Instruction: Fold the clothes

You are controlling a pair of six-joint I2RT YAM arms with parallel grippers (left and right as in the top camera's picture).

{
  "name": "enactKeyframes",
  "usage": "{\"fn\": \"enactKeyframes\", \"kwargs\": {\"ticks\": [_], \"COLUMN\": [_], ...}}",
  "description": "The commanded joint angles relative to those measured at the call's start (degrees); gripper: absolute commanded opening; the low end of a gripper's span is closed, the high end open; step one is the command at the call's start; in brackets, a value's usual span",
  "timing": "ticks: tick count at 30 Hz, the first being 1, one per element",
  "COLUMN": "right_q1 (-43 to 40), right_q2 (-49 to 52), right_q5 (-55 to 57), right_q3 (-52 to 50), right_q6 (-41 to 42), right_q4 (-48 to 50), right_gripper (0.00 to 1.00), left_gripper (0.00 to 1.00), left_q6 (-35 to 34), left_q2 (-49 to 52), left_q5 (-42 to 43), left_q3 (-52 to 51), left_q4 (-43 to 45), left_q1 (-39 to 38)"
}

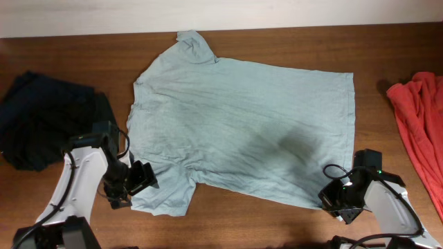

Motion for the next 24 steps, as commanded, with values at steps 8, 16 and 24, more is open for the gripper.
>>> {"fn": "enactKeyframes", "kwargs": {"ticks": [8, 16, 24], "right_q1": [0.33, 0.33, 0.33], "right_q2": [0.37, 0.37, 0.37], "right_q5": [1.90, 1.90, 1.88], "right_q3": [-0.50, -0.50, -0.50], "right_q6": [-0.44, -1.92, -1.92], "right_q4": [1.57, 2.14, 2.40], "right_gripper": [0.04, 0.04, 0.04], "left_gripper": [0.59, 0.42, 0.32], "left_q6": [-10.84, -13.57, -14.67], "left_q2": [-0.59, -0.48, 0.83], "left_q5": [-1.46, -1.40, -2.93], "left_q3": [-9.42, -12.74, -14.05], "left_q4": [6.16, 10.82, 14.43], "left_q1": [-0.13, -0.13, -0.31]}}
